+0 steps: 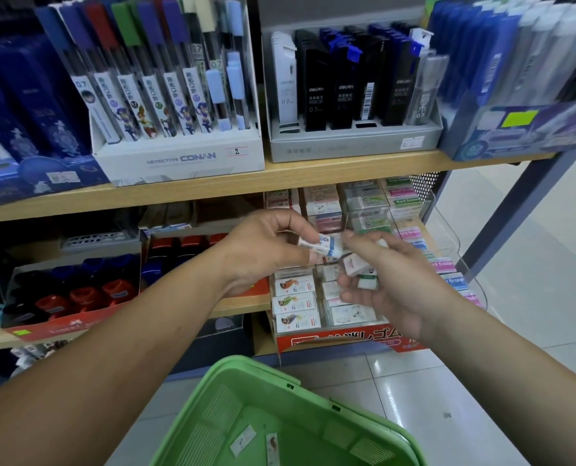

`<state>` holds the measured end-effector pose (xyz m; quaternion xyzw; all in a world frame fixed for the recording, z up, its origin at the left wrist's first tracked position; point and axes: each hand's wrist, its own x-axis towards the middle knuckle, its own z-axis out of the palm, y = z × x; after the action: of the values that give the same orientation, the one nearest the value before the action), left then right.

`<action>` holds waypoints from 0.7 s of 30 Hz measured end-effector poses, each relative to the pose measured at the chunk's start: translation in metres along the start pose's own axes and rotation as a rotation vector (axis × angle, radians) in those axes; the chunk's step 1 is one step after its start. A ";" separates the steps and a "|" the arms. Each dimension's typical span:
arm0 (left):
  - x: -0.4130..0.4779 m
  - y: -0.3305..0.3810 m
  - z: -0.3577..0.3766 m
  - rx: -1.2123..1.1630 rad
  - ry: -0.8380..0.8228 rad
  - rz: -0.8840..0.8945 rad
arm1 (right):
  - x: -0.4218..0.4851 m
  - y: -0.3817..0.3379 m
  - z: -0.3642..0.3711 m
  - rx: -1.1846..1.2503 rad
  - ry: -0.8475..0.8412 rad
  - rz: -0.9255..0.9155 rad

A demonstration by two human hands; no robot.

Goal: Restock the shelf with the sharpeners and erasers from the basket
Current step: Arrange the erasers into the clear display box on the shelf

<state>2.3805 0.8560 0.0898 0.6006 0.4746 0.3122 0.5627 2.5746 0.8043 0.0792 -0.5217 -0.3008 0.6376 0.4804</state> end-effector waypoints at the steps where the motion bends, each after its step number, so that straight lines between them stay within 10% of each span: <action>1: 0.000 -0.003 0.001 -0.027 0.017 0.009 | -0.001 0.000 0.000 0.006 -0.042 0.029; 12: -0.001 -0.008 0.013 -0.439 0.067 -0.031 | -0.004 0.002 0.000 0.017 -0.103 0.007; 21: 0.009 0.004 0.011 0.222 0.229 0.031 | 0.003 -0.005 -0.022 0.003 0.073 -0.054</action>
<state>2.3948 0.8602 0.0902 0.6269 0.5579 0.3329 0.4300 2.5973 0.8065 0.0763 -0.5358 -0.2960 0.6053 0.5088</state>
